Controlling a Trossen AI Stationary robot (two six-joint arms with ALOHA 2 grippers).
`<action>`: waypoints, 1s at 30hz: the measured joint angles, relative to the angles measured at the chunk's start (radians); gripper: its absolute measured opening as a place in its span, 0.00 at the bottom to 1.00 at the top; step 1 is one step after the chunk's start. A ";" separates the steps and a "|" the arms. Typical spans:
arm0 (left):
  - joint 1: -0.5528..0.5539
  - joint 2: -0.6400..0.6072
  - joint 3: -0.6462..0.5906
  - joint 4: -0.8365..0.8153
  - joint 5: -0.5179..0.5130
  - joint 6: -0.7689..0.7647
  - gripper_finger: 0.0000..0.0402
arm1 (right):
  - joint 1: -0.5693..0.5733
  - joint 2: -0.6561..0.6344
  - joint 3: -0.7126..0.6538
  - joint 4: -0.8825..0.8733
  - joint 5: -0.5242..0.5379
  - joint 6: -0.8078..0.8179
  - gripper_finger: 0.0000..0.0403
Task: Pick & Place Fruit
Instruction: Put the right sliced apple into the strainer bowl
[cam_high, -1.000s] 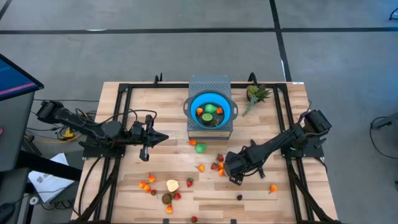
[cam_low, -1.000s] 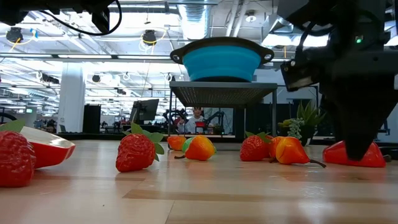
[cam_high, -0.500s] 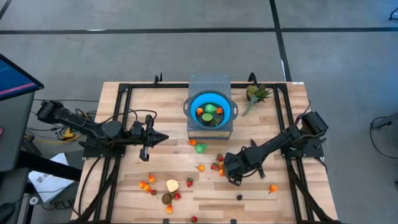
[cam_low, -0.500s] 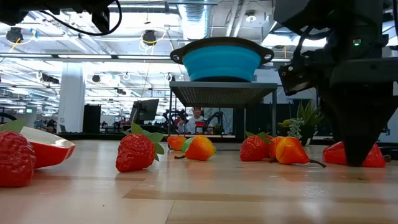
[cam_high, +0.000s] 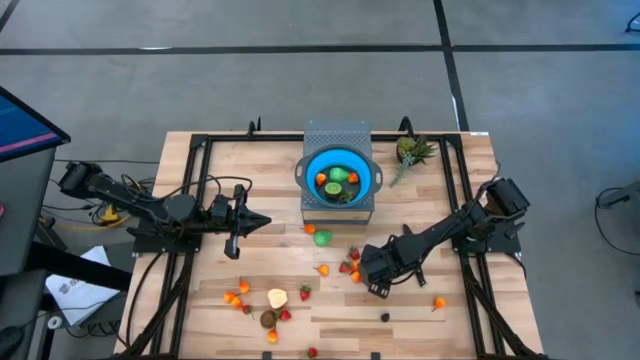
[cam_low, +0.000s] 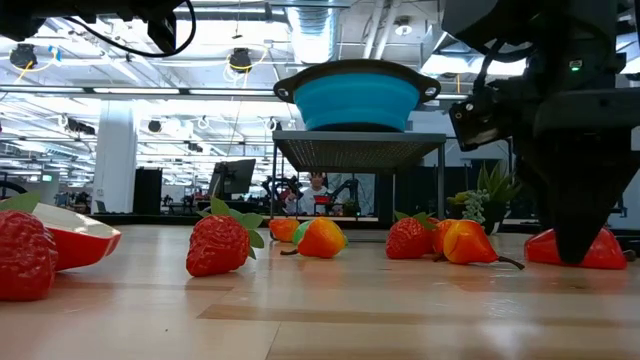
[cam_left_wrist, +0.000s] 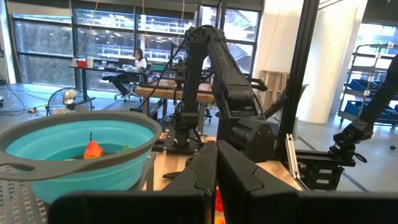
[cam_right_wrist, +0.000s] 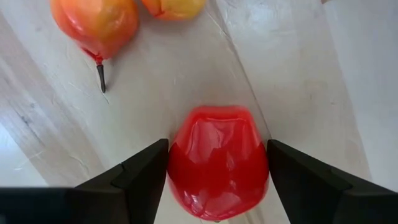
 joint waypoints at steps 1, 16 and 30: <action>0.000 0.000 0.000 0.000 0.000 0.000 0.00 | 0.000 0.000 0.000 0.000 0.000 -0.001 0.64; 0.000 0.000 0.000 0.000 0.000 0.000 0.00 | 0.001 -0.001 0.000 0.002 -0.033 -0.077 0.65; 0.000 0.000 0.000 0.000 0.000 0.000 0.00 | 0.000 -0.002 0.000 0.013 0.001 -0.116 0.65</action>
